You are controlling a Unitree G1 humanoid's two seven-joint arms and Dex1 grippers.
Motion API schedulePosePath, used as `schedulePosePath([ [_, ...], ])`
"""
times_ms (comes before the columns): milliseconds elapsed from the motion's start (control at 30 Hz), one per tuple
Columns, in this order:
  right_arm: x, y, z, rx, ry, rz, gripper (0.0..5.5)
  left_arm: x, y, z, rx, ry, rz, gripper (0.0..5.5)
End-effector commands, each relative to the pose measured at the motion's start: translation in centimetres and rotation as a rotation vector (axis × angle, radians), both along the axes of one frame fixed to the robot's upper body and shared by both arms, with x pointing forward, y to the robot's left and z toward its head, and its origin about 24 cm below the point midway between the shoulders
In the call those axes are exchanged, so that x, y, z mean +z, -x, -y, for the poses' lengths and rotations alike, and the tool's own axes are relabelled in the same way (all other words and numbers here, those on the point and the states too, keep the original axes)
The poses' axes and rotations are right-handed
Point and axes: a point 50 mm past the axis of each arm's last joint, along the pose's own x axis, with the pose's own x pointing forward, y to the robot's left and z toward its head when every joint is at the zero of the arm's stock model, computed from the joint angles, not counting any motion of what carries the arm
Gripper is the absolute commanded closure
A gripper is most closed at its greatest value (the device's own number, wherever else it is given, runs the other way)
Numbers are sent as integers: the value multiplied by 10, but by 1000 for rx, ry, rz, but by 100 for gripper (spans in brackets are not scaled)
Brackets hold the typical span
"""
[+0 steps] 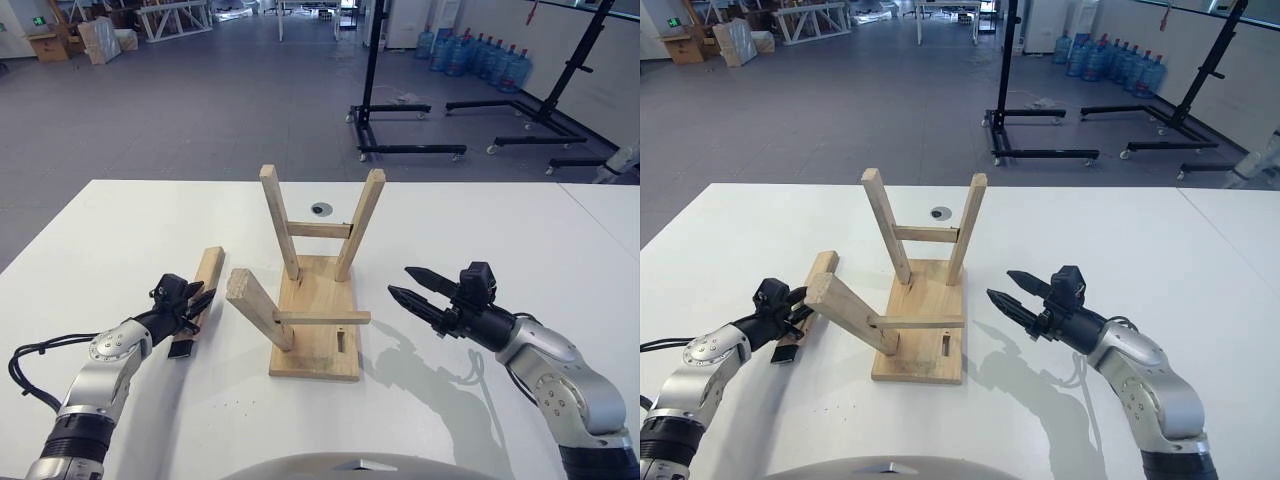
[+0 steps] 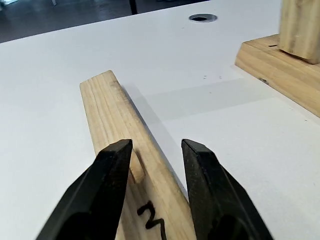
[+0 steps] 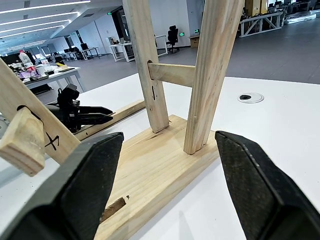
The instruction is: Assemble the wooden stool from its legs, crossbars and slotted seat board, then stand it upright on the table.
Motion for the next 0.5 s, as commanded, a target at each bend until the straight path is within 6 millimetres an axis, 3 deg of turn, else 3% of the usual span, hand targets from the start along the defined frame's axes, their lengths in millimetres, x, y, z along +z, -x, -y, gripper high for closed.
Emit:
schedulePosePath([
  [33, -1, 0, 1, -18, 9, 7, 213, 53, -8, 33, 70, 189, 96, 302],
  [133, -3, 2, 0, -26, 12, 5, 213, 81, -11, 50, 169, 215, 144, 261],
  [233, -4, 4, -1, -31, 11, 4, 213, 89, -11, 50, 332, 142, 126, 225],
  [333, -4, 6, -3, -34, 9, 3, 213, 81, -3, 48, 444, 11, 59, 225],
  [500, -6, 10, -6, -29, 10, -4, 213, 49, 11, 48, 445, -44, -117, 225],
])
